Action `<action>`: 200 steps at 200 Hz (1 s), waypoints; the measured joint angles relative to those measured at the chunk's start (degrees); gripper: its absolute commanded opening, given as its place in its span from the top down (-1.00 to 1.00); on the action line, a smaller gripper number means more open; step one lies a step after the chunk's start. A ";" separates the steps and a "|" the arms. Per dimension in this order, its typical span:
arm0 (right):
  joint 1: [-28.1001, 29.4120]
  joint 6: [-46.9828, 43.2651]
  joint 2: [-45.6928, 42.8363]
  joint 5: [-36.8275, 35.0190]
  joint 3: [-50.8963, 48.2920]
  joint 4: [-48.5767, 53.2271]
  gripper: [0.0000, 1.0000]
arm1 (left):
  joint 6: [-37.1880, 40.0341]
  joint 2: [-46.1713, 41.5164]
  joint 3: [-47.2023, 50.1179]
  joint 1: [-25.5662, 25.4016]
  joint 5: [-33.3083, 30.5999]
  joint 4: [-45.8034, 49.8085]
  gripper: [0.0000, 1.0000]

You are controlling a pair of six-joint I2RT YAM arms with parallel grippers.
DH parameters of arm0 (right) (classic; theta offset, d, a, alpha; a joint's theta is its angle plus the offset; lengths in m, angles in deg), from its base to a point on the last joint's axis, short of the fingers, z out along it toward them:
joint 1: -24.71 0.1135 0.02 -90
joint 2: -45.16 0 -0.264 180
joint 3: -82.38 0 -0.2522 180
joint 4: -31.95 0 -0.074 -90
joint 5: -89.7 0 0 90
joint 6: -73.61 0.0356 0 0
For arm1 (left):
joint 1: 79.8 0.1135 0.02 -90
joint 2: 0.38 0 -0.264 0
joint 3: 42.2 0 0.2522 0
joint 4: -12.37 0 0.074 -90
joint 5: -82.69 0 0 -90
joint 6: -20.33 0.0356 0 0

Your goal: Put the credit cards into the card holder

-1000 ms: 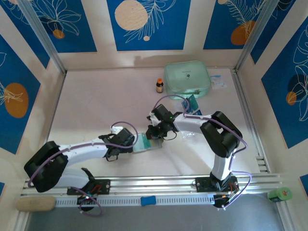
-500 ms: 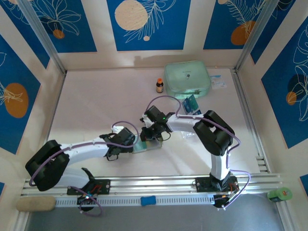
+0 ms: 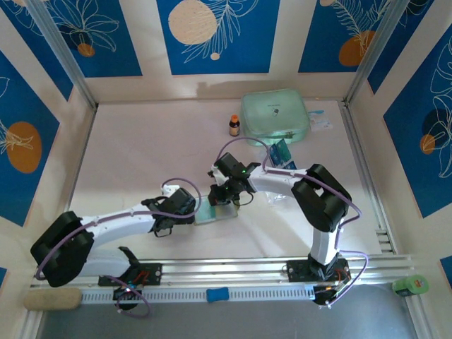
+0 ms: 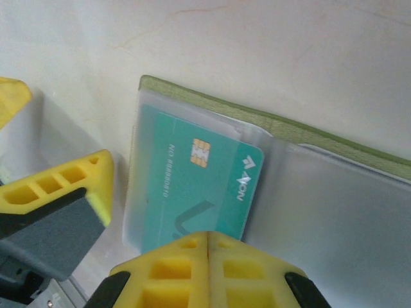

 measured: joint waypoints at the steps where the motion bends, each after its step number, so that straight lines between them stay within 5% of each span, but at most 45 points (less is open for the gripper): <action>1: 0.00 -0.02 0.00 -0.07 0.00 0.07 0.98 | 0.00 0.00 0.00 0.00 0.00 -0.02 -1.00; 200: 2.40 -1.07 4.48 -1.70 3.39 2.49 1.00 | 0.04 2.71 -0.02 0.00 0.33 -2.29 -1.00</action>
